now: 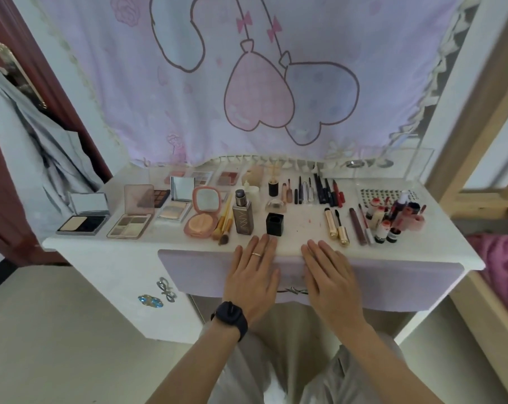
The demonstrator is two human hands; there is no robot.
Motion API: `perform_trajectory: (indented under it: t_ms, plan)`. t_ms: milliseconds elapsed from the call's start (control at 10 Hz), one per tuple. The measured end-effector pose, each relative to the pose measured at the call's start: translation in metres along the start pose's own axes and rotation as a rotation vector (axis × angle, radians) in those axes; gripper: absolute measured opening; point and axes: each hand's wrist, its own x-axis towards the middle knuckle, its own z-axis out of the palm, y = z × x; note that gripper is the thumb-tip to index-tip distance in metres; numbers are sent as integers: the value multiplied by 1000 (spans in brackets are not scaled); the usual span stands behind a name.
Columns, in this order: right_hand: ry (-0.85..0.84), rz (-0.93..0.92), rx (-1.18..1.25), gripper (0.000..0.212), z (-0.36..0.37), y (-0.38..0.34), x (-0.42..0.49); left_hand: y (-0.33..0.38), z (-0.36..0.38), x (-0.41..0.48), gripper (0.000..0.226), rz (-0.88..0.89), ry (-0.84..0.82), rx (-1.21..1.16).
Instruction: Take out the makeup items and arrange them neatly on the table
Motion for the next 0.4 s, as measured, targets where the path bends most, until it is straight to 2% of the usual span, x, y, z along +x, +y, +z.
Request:
perform_trajectory:
  t_ms: [200, 300, 400]
  plan:
    - [-76, 44, 11, 41, -10, -5, 4, 2, 1, -2, 61, -45, -48, 1]
    - [-262, 106, 91, 41, -26, -8, 15, 2, 1, -1, 59, -64, -60, -15]
    - [-575, 330, 382, 44, -66, -10, 40, 4, 0, 0, 57, -75, -78, -45]
